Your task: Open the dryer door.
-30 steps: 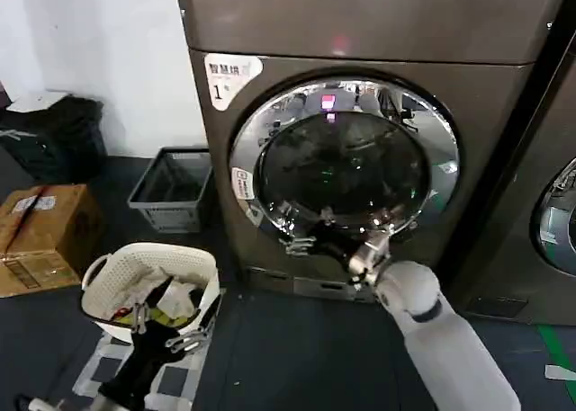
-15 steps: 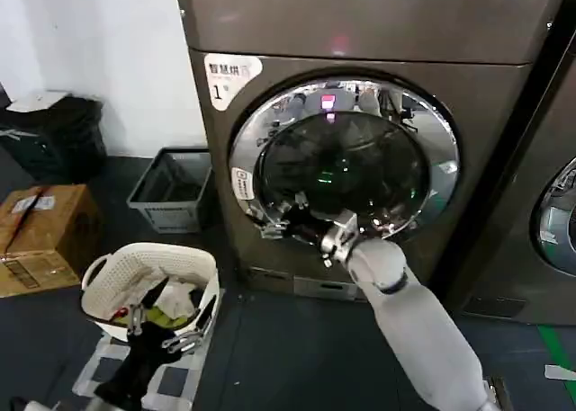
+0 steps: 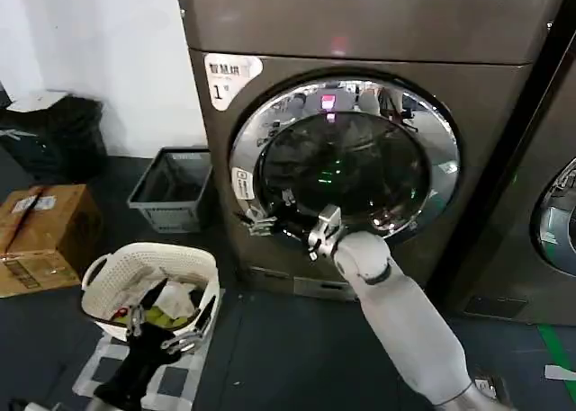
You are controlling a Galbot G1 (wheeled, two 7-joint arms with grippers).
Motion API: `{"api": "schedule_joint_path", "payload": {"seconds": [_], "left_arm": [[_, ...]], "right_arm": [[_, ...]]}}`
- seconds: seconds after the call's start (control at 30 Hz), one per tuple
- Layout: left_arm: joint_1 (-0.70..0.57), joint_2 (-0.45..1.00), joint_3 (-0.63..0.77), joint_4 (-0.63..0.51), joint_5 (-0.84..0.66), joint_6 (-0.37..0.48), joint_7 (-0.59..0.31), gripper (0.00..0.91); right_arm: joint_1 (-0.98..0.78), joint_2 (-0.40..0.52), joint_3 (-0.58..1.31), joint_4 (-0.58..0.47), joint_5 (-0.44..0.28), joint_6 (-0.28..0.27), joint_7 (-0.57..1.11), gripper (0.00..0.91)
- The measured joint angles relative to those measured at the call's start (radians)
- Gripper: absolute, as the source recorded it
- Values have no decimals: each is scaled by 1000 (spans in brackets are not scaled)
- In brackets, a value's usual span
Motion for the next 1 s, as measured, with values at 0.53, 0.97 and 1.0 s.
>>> {"api": "schedule_joint_path", "payload": {"seconds": [0.53,0.97,1.0], "left_arm": [[0,10,-6,-1,0,0,2,907],[-1,7,-17,-2,0,8,5,907],[-1,7,-20,-2,0,12,9,907]], "right_arm": [[47,15,-37,-65,58,19,-24,907],[29,-9,-47,-37,144,28,-95,907],[25,-12,-49,-31,146,30,-95,907]]}}
